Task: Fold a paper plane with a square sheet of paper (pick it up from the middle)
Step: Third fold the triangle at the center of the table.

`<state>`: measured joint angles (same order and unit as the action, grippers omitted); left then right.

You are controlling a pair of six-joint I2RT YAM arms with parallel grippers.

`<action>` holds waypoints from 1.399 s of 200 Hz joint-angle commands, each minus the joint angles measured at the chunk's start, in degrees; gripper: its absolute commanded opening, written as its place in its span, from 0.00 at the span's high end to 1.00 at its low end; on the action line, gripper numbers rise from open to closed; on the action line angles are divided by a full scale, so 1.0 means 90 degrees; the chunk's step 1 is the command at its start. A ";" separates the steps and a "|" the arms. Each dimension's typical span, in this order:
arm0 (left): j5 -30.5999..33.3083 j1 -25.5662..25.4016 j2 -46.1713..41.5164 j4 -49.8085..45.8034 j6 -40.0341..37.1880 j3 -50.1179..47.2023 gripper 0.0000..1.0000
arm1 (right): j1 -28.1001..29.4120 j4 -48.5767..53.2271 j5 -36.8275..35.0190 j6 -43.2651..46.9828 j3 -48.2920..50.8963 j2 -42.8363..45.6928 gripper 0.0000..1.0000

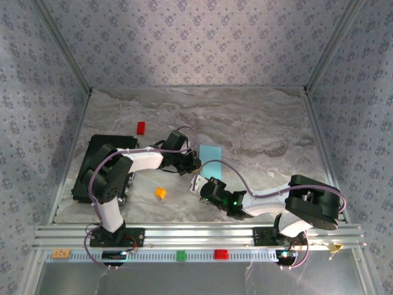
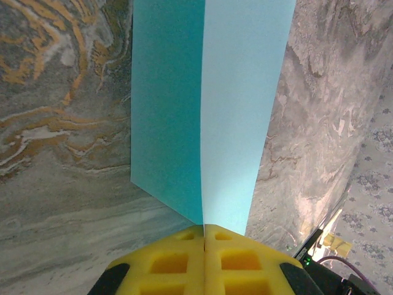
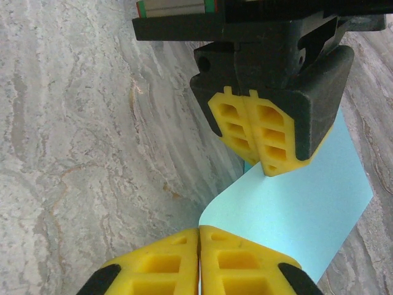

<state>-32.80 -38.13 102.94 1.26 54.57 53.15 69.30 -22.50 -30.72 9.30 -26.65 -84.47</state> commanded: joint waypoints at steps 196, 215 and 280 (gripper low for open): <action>0.1027 0.0237 -0.1050 -0.1034 -0.0548 0.0099 0.45 | -0.2528 0.0180 0.5637 -0.2545 0.0361 0.1122 0.98; 0.1016 0.0240 -0.1034 -0.1065 -0.0584 0.0161 0.47 | -0.2665 0.0352 0.6099 -0.2683 0.0247 0.1076 0.98; 0.0865 0.0277 -0.0821 -0.1222 -0.0779 0.0546 0.58 | -0.2971 0.0736 0.7420 -0.3030 -0.0137 0.0690 0.98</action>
<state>-23.99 -36.10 94.61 -8.54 49.10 55.16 42.44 -16.08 29.10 -15.38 -26.96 -76.77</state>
